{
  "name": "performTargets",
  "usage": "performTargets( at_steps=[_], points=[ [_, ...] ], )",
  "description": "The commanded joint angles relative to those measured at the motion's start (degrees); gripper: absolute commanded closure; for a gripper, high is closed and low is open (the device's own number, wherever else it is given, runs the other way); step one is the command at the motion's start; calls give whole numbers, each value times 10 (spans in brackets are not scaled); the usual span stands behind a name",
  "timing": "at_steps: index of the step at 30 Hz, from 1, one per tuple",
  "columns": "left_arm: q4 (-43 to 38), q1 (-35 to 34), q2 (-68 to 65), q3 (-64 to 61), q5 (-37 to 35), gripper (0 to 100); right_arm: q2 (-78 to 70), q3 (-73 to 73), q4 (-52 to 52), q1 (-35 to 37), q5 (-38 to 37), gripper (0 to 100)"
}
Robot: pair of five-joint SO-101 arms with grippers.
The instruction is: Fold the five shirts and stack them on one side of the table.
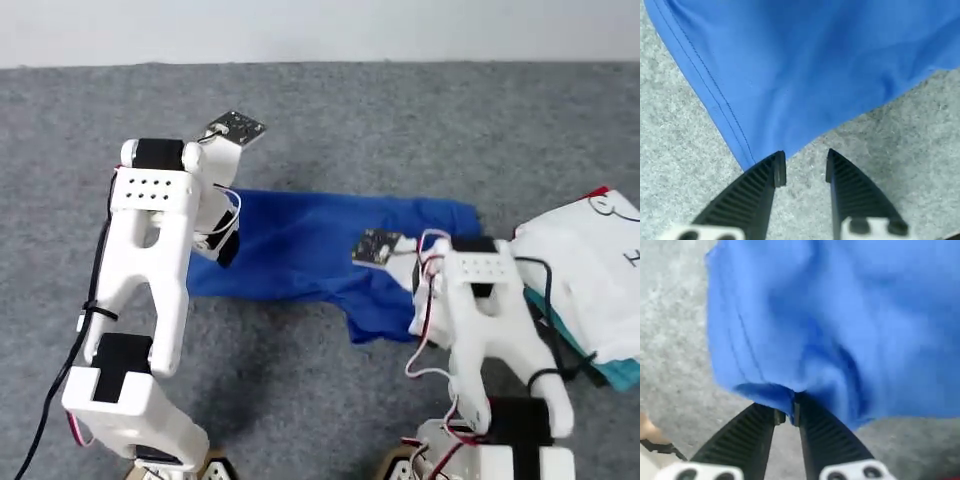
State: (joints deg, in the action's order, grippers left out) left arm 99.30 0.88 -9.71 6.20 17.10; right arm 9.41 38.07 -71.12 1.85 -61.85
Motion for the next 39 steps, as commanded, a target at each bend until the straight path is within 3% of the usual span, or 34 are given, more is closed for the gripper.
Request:
performTargets(
  at_steps=[1,27,39],
  points=[
    [14,0,27,2,4,863,-11,-77,-23,-2,-4,988],
    [14,0,26,1,4,863,-420,-578,-26,0,-3,984],
    [14,0,26,1,4,863,-491,-669,-16,-3,41,974]
  ],
)
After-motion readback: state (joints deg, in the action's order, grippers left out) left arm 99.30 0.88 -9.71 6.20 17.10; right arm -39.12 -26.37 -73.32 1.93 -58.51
